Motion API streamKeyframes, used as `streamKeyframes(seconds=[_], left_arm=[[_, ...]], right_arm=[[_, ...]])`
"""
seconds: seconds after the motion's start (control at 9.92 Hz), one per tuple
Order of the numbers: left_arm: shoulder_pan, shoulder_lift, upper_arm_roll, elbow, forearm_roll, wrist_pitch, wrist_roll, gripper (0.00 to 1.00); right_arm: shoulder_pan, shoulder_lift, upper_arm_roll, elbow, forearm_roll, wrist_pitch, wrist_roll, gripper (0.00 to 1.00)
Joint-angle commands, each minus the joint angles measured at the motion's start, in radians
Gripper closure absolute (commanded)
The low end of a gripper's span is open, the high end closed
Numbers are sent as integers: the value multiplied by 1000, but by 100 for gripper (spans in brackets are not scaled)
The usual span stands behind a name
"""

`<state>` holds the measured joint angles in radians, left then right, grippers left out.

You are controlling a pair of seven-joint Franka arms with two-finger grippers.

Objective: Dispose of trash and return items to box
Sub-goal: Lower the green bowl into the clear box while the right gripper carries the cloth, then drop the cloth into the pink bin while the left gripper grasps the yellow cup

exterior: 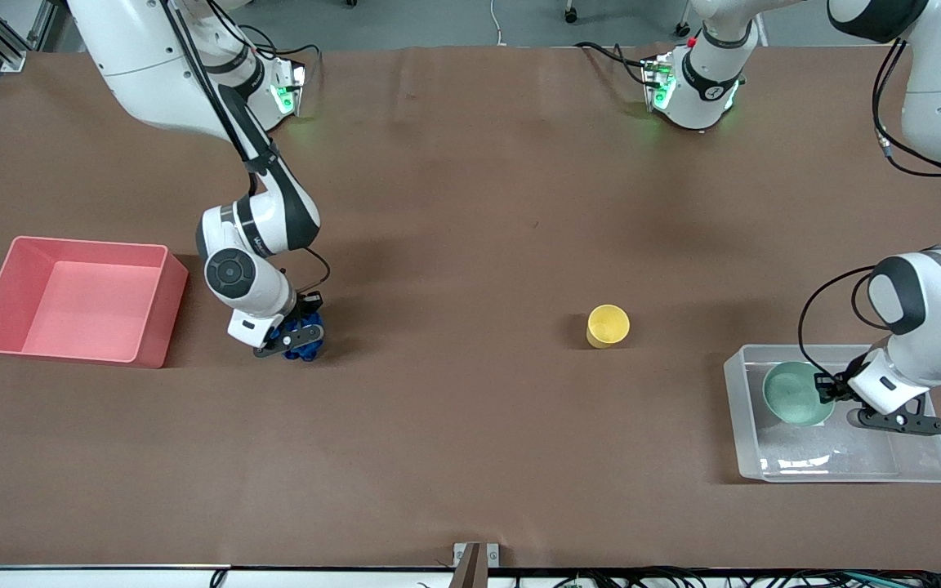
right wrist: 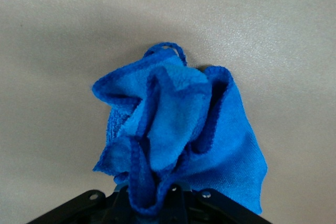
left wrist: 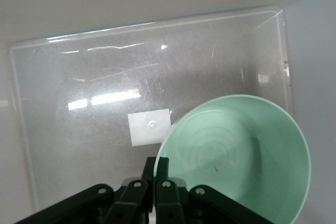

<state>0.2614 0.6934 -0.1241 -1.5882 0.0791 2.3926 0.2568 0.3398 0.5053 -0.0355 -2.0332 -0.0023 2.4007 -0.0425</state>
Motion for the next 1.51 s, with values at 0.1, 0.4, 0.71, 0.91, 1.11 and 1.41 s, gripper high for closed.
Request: streamKeyframes(seconds=[0.1, 0.4, 0.71, 0.91, 1.11, 1.41], left_arm=[[-4, 83, -2, 62, 10, 3, -13, 88], [1, 58, -6, 82, 19, 2, -5, 0], [-57, -73, -12, 71, 19, -160, -155, 0], [-67, -159, -83, -5, 19, -230, -323, 0], [-68, -237, -174, -115, 21, -227, -523, 0], [-77, -281, -305, -237, 30, -181, -820, 0]], right_arm=[[-14, -21, -6, -22, 7, -11, -2, 96], [-62, -86, -7, -21, 7, -73, -7, 97], [-126, -195, -9, -12, 7, -147, -7, 97], [-177, -287, -11, -9, 4, -228, -17, 98], [-244, -355, -12, -15, -7, -279, -31, 98], [-345, -396, -14, -51, -25, -311, -36, 97]])
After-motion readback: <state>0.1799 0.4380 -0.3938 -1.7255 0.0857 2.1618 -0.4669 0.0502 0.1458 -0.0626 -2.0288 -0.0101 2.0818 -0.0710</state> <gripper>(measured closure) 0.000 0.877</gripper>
